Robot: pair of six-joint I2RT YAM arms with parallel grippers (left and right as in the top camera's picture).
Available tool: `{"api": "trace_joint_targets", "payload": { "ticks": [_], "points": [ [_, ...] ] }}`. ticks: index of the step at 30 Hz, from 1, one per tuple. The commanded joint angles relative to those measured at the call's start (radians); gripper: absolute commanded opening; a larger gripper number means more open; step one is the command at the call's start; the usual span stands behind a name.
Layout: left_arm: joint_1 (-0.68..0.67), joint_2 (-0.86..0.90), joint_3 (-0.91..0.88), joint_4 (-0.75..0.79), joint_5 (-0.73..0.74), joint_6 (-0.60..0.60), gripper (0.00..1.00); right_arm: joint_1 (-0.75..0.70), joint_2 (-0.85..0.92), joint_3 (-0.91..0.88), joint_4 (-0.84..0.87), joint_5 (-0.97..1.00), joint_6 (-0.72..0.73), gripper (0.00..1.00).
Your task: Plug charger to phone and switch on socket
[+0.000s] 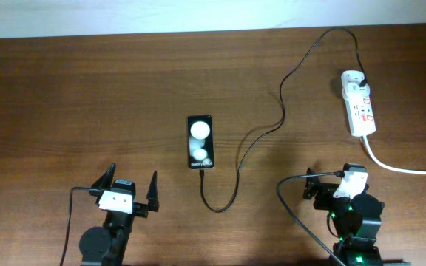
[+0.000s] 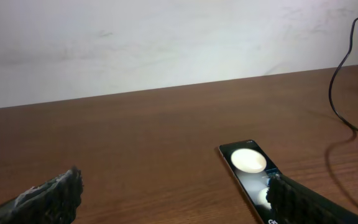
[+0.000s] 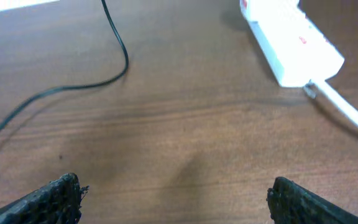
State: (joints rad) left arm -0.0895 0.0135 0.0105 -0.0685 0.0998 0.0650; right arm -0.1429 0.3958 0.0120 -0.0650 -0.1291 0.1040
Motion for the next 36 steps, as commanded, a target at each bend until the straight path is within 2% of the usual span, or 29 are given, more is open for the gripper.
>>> {"api": "trace_joint_targets", "payload": {
  "ticks": [1,8,24,36],
  "points": [
    [-0.001,-0.008,-0.002,-0.008,-0.008,0.019,0.99,0.027,-0.054,-0.006,-0.006,0.012,-0.003,0.99],
    [-0.001,-0.008,-0.002,-0.008,-0.008,0.019,0.99,0.107,-0.187,-0.006,-0.01,0.036,-0.003,0.99],
    [-0.001,-0.008,-0.002,-0.008,-0.008,0.019,0.99,0.196,-0.358,-0.006,-0.011,0.036,-0.003,0.99],
    [-0.001,-0.008,-0.002,-0.008,-0.008,0.019,0.99,0.21,-0.38,-0.006,-0.013,0.053,-0.004,0.99]
  ]
}}
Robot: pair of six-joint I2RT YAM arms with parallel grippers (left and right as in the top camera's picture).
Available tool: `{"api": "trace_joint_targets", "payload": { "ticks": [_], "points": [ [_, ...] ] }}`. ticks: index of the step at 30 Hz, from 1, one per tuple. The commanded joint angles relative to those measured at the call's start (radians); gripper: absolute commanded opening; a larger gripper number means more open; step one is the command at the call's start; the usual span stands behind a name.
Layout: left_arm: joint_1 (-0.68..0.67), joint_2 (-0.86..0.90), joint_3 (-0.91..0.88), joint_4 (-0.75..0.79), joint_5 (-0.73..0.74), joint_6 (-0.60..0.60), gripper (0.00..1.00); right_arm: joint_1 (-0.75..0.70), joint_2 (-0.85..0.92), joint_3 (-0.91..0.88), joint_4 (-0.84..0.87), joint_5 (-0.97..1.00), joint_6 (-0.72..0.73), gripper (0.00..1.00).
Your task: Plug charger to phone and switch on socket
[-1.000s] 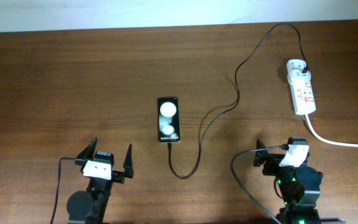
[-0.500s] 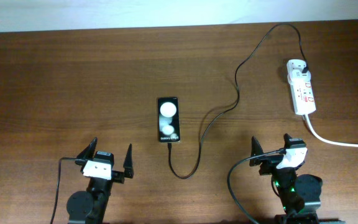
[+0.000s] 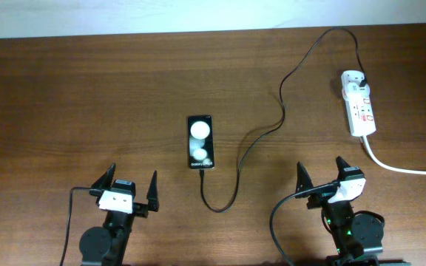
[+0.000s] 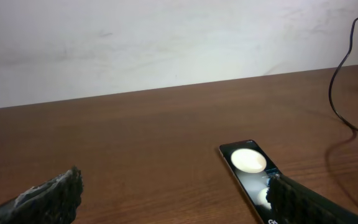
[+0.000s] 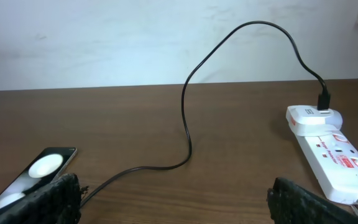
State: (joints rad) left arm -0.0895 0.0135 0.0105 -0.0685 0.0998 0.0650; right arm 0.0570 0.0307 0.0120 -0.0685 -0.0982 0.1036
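A black phone (image 3: 201, 142) lies face up mid-table, its screen lit, also seen in the left wrist view (image 4: 247, 167) and the right wrist view (image 5: 35, 177). A black charger cable (image 3: 237, 177) runs from the phone's near end in a loop up to the white socket strip (image 3: 359, 108) at the right, where its plug sits in the far end (image 5: 323, 102). My left gripper (image 3: 128, 188) stands open at the front left, holding nothing. At the front right my right gripper (image 3: 321, 177) is open too, level with the table and facing the strip.
The strip's white mains lead (image 3: 405, 168) trails off the right edge of the brown wooden table (image 3: 87, 96). A pale wall (image 5: 104, 37) rises behind the table's far edge.
My right gripper has drawn back toward the front edge and tilted up from looking down at the table near the strip to looking level across it. The left gripper, phone and cable are unchanged.
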Motion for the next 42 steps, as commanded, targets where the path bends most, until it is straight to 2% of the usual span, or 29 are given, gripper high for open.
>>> {"api": "trace_joint_targets", "payload": {
  "ticks": [1,11,42],
  "points": [
    [-0.001,-0.008,-0.002,-0.008,-0.008,0.019,0.99,0.01,-0.023,-0.006,-0.011,0.032,-0.003,0.99],
    [-0.001,-0.008,-0.002,-0.008,-0.008,0.019,0.99,0.01,-0.027,-0.006,-0.011,0.028,-0.143,0.99],
    [-0.001,-0.008,-0.002,-0.008,-0.008,0.019,0.99,0.008,-0.026,-0.006,-0.006,0.028,-0.145,0.99]
  ]
}}
